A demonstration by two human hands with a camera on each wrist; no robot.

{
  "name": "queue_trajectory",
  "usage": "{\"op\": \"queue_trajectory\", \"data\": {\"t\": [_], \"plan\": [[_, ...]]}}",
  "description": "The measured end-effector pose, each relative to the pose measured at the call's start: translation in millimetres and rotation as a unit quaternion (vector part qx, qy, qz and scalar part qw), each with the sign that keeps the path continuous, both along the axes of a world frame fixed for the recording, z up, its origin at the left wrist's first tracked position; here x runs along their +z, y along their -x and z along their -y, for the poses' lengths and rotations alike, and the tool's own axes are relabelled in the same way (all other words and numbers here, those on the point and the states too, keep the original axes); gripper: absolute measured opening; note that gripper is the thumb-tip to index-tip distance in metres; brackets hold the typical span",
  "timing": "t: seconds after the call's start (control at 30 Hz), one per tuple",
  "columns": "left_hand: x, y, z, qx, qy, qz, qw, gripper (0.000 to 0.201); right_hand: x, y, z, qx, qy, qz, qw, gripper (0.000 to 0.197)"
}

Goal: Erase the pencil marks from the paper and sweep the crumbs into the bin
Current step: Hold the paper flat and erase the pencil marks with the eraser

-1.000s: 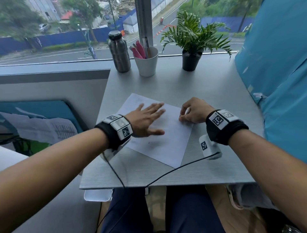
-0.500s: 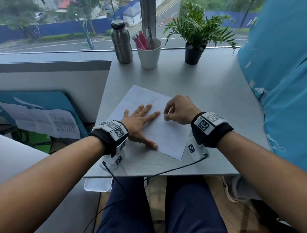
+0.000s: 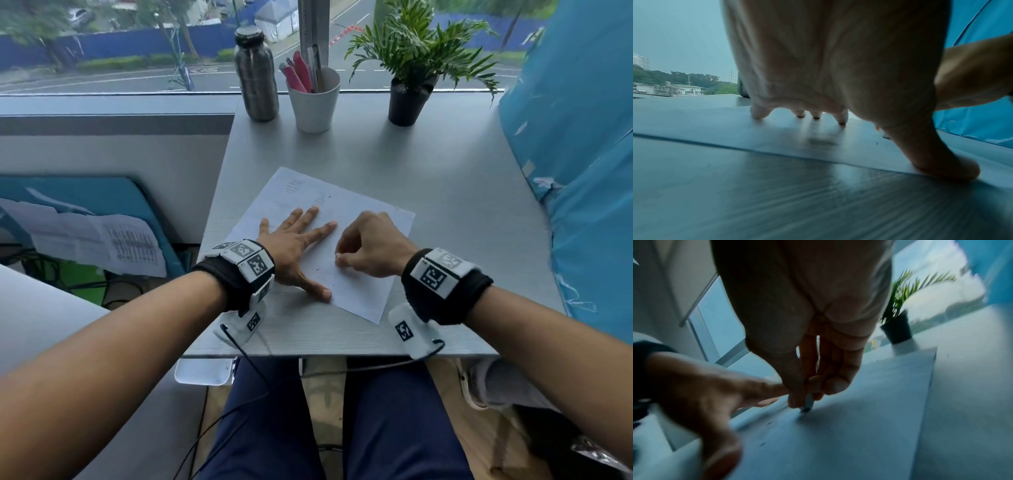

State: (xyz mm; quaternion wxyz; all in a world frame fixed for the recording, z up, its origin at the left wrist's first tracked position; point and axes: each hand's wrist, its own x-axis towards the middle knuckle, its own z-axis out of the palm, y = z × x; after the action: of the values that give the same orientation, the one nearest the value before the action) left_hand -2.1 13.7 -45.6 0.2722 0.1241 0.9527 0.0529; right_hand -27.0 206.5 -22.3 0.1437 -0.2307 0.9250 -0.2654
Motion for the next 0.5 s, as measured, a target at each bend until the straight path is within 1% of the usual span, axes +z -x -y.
{"op": "queue_trajectory", "data": {"t": [0.03, 0.07, 0.13, 0.17, 0.23, 0.27, 0.33, 0.37, 0.4, 0.5], "plan": [[0, 0, 0, 0.0, 0.001, 0.001, 1.0, 0.133, 2, 3, -1, -0.006, -0.006, 0.005, 1.0, 0.009], [0, 0, 0, 0.001, 0.0, 0.003, 1.0, 0.133, 3, 8, -4, -0.03, -0.008, 0.003, 1.0, 0.009], [0, 1, -1, 0.004, -0.002, 0.001, 1.0, 0.133, 4, 13, -6, -0.071, 0.003, -0.018, 0.997, 0.01], [-1, 1, -1, 0.004, -0.001, 0.001, 1.0, 0.133, 3, 10, -4, -0.062, 0.005, -0.022, 0.998, 0.009], [-1, 0, -1, 0.001, 0.001, 0.004, 1.0, 0.133, 2, -1, 4, 0.0, -0.006, -0.014, 1.0, 0.009], [-1, 1, -1, 0.0, 0.001, 0.005, 1.0, 0.133, 2, -2, 5, 0.01, -0.009, -0.008, 1.0, 0.009], [-1, 1, -2, 0.002, 0.0, 0.006, 1.0, 0.134, 4, 11, -1, -0.036, -0.003, -0.005, 0.999, 0.011], [-1, 1, -3, 0.004, -0.001, 0.006, 1.0, 0.133, 4, 15, -5, -0.057, 0.0, -0.017, 0.998, 0.012], [0, 1, -3, 0.006, 0.0, 0.005, 1.0, 0.133, 4, 15, -4, -0.059, 0.002, -0.028, 0.998, 0.011], [0, 0, -2, 0.002, 0.003, 0.006, 1.0, 0.133, 2, -1, 3, 0.017, 0.0, -0.006, 1.0, 0.009]]}}
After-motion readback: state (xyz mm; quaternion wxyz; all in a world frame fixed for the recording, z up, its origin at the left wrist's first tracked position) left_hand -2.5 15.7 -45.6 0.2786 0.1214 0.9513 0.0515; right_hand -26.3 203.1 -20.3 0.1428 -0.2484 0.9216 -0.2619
